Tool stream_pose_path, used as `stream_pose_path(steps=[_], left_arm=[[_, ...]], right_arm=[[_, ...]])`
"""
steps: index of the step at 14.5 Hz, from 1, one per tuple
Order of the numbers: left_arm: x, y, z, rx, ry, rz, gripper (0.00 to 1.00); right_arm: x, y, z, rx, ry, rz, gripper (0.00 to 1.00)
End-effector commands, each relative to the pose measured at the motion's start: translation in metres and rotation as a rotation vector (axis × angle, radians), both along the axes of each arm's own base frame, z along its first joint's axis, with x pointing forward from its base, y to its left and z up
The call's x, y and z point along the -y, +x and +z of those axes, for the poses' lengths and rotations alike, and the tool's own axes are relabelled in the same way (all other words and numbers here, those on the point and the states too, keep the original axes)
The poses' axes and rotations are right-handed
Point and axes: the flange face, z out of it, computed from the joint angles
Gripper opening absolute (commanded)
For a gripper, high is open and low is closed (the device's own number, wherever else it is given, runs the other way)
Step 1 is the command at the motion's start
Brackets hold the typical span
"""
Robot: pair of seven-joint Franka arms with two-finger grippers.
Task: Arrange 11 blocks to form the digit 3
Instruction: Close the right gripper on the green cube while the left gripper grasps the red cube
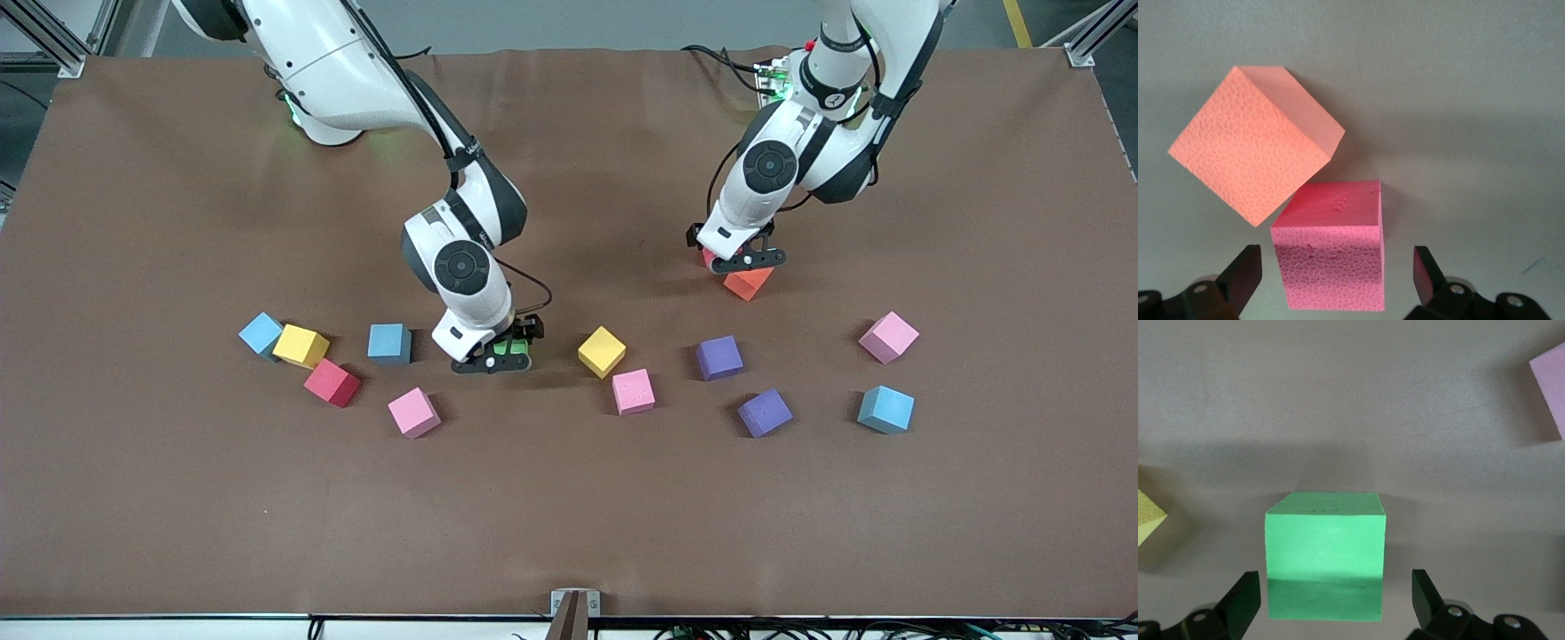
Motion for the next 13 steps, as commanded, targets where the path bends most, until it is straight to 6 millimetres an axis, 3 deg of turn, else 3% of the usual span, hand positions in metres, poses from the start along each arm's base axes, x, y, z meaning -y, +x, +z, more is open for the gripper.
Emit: stream_pose_path(steps=[1, 5, 8, 9, 11, 13], left_arm=[[0.0, -0.007, -0.007, -0.011, 0.008, 0.007, 0.99], [0.0, -0.008, -0.016, -0.023, 0.006, 0.024, 0.98], [0.002, -0.009, -0.027, -0.022, -0.004, 0.052, 0.89], [0.002, -0.007, -0.027, -0.018, -0.008, 0.054, 0.8], [0.004, -0.007, -0.026, -0.014, -0.01, 0.054, 0.5], [0.009, -0.005, -0.023, -0.004, -0.008, 0.091, 0.29]], right_arm=[[-0.001, 0.0, -0.001, 0.007, -0.001, -0.018, 1.0], [-0.004, -0.002, -0.008, 0.003, -0.006, -0.011, 1.0], [-0.005, -0.001, -0.01, 0.016, 0.003, -0.012, 1.0], [-0.005, -0.001, -0.012, 0.014, 0.0, -0.011, 1.0], [-0.003, 0.0, -0.011, 0.018, 0.003, -0.014, 0.99], [-0.003, 0.001, -0.011, 0.023, 0.006, -0.014, 0.95]])
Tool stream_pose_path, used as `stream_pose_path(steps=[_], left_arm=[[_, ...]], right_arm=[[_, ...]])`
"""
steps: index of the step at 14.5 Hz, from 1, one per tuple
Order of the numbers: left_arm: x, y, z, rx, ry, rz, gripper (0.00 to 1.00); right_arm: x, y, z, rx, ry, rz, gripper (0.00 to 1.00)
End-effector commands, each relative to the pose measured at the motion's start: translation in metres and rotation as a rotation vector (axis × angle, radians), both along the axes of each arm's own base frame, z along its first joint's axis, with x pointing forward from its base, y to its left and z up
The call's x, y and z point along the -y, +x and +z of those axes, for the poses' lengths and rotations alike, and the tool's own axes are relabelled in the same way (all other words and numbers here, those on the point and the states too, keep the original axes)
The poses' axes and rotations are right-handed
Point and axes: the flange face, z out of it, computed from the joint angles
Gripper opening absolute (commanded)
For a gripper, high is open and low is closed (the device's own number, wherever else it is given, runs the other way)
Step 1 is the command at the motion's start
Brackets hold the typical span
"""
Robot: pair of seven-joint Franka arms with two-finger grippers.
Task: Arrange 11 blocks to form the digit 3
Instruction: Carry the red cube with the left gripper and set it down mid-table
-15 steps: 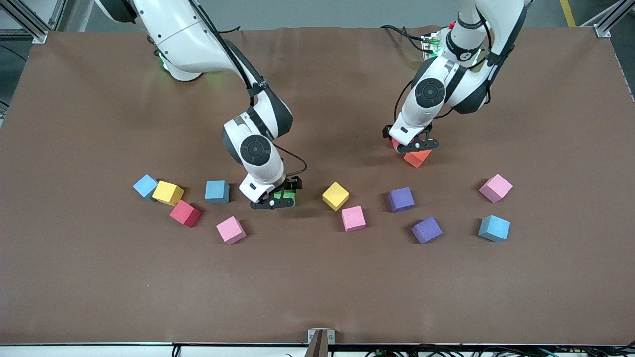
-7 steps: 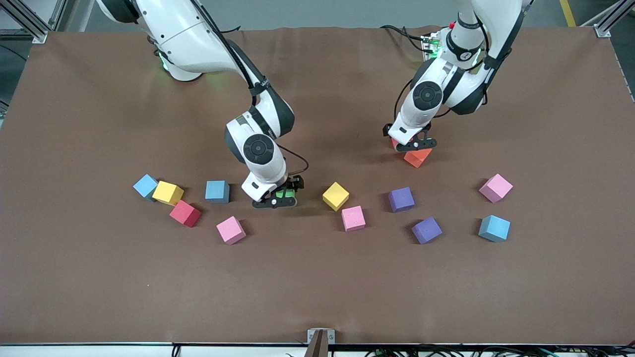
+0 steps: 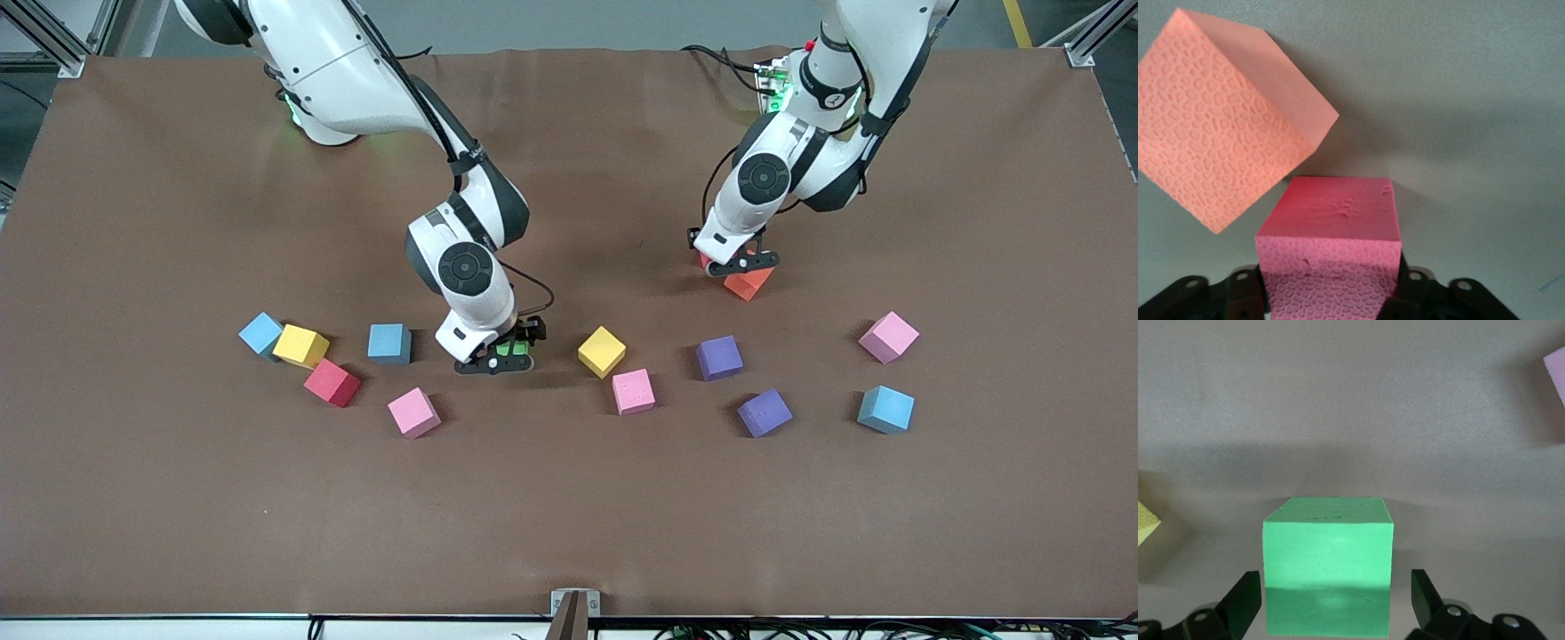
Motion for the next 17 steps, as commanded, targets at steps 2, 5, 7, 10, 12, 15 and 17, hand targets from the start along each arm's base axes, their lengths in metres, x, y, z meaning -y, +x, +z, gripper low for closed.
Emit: stream_pose_path(steps=[2, 5, 7, 10, 12, 15, 17], left_arm=[[0.044, -0.003, 0.017, 0.056, -0.007, 0.065, 0.2], [0.112, -0.014, 0.034, 0.091, -0.048, 0.057, 0.1], [0.144, -0.021, 0.039, 0.098, -0.077, 0.022, 0.1], [0.189, -0.031, 0.036, 0.089, -0.115, -0.032, 0.12], [0.213, -0.036, 0.033, 0.083, -0.134, -0.042, 0.12], [0.244, -0.042, 0.028, 0.082, -0.151, -0.052, 0.16], [0.259, -0.051, 0.025, 0.085, -0.137, -0.101, 0.13]], right_arm=[[-0.003, 0.0, -0.002, 0.014, 0.003, -0.011, 0.86], [-0.003, 0.0, -0.002, 0.015, 0.004, -0.011, 0.63], [0.005, 0.01, 0.003, 0.025, 0.009, -0.024, 0.45], [0.011, 0.014, 0.005, 0.026, 0.011, -0.023, 0.38], [0.017, 0.013, 0.007, 0.014, 0.005, -0.011, 0.38], [0.037, 0.007, 0.035, 0.027, 0.013, 0.177, 0.38], [0.052, 0.003, 0.049, 0.034, 0.016, 0.338, 0.37]])
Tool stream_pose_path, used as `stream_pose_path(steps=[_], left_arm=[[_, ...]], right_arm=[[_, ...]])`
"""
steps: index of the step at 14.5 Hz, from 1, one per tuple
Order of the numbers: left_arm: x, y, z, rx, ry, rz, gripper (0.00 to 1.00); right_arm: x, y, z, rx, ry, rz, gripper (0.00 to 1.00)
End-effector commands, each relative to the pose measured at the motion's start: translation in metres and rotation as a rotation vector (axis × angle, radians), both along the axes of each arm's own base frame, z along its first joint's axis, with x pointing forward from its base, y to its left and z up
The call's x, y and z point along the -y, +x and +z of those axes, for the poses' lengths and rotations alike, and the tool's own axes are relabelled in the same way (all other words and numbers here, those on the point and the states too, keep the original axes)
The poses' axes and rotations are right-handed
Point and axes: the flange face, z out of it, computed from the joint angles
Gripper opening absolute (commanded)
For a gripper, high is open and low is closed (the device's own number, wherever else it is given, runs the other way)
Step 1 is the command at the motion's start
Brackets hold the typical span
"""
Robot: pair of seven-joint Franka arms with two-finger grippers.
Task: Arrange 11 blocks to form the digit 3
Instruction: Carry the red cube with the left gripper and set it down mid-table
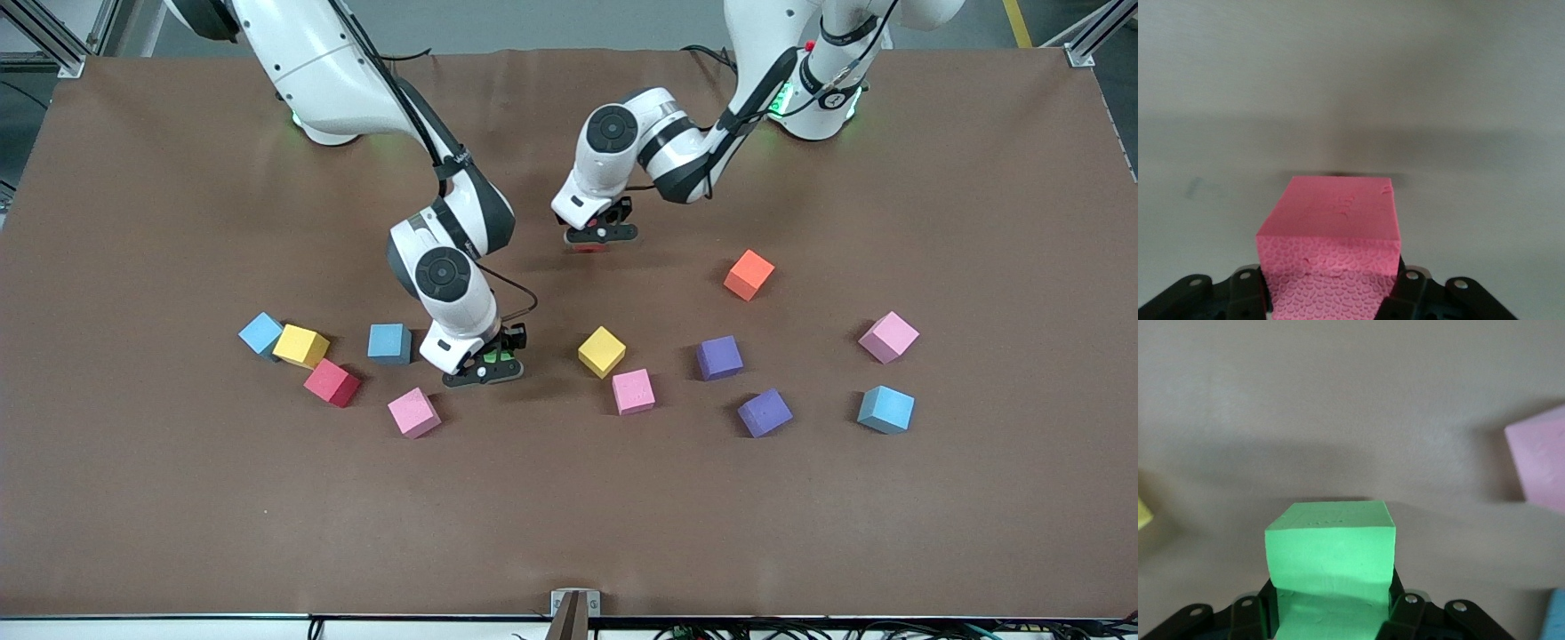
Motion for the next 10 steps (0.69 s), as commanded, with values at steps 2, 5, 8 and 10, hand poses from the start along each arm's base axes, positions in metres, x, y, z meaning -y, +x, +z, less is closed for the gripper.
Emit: stream_pose_path(steps=[2, 5, 8, 10], left_arm=[[0.025, 0.005, -0.004, 0.016, 0.082, -0.082, 0.11], [0.046, 0.005, -0.01, -0.019, 0.121, -0.046, 0.11], [0.05, 0.003, -0.02, -0.014, 0.132, -0.047, 0.12], [0.05, 0.003, -0.024, -0.005, 0.142, -0.062, 0.12]], right_arm=[[0.031, -0.023, 0.03, -0.005, 0.0, 0.314, 0.37], [0.051, -0.043, 0.039, -0.016, -0.006, 0.525, 0.37], [0.069, -0.074, 0.046, -0.032, -0.008, 0.698, 0.37], [0.074, -0.089, 0.044, -0.041, -0.009, 0.795, 0.37]])
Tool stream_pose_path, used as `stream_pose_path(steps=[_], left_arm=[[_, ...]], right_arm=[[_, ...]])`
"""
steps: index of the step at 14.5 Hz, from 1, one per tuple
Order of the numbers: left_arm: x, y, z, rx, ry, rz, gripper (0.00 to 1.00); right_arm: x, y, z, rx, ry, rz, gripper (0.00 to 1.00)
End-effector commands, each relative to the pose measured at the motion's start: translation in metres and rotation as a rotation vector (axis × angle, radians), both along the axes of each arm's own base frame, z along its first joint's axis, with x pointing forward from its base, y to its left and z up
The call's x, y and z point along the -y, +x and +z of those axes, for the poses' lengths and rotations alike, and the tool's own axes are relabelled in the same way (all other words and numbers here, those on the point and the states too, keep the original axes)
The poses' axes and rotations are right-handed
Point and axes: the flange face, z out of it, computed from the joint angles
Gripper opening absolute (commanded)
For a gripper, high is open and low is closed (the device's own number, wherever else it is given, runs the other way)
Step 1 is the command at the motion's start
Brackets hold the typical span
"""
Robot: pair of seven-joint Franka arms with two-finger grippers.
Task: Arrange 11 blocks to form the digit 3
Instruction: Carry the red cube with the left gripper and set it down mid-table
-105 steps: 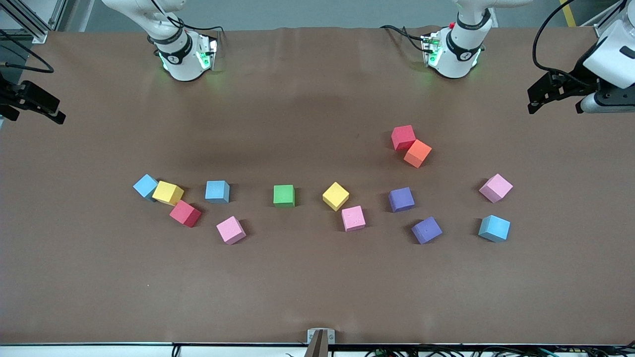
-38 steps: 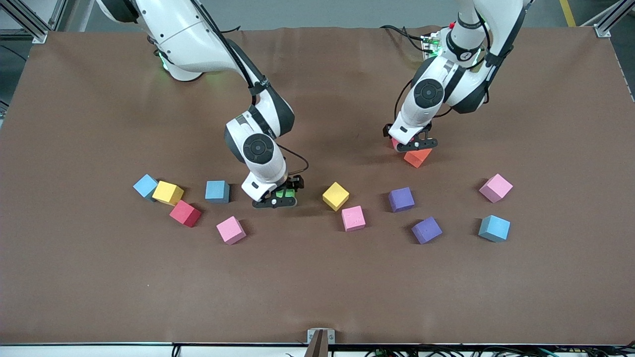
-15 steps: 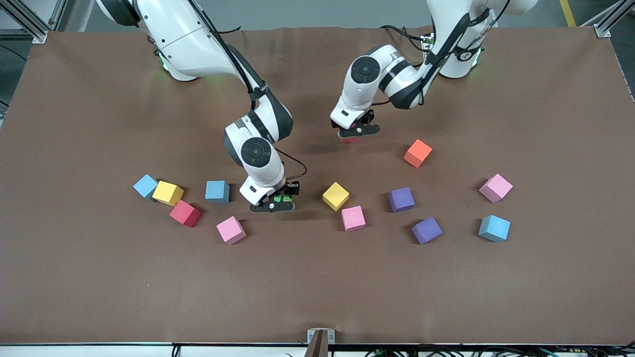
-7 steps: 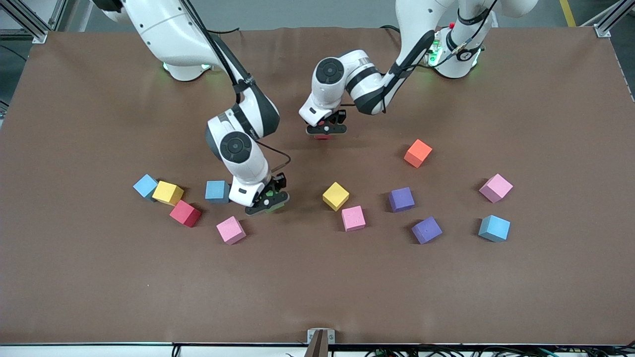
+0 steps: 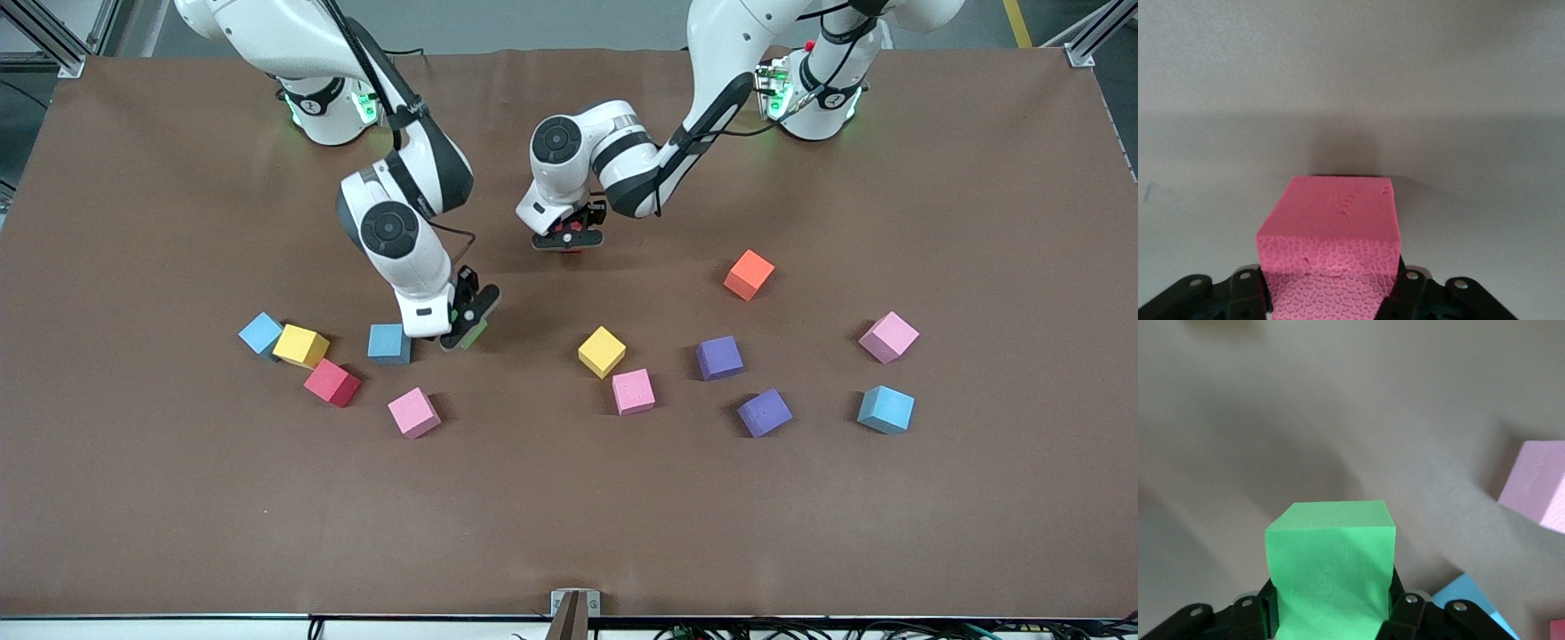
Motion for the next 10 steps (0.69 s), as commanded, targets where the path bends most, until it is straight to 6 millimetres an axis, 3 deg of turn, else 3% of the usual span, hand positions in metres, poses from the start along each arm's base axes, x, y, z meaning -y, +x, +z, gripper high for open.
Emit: stream_pose_path(steps=[1, 2, 3, 4, 5, 10], left_arm=[[0.005, 0.001, -0.007, 0.013, 0.025, -0.007, 0.13], [0.006, -0.003, -0.008, 0.01, 0.027, -0.014, 0.15], [0.008, -0.004, -0.008, 0.011, 0.024, -0.014, 0.24], [0.006, -0.001, -0.008, 0.011, 0.026, -0.008, 0.55], [0.006, 0.0, -0.007, 0.016, 0.025, -0.014, 1.0], [0.007, 0.012, 0.006, 0.061, 0.013, -0.028, 1.0]], right_arm=[[0.015, -0.033, 0.005, 0.004, 0.013, 0.124, 0.37], [0.016, -0.038, 0.002, 0.012, 0.016, 0.169, 0.37], [0.017, -0.042, 0.001, 0.034, 0.027, 0.229, 0.37], [0.017, -0.047, -0.001, 0.051, 0.035, 0.282, 0.37], [0.018, -0.05, -0.002, 0.06, 0.039, 0.324, 0.37], [0.019, -0.055, -0.001, 0.073, 0.046, 0.529, 0.37]])
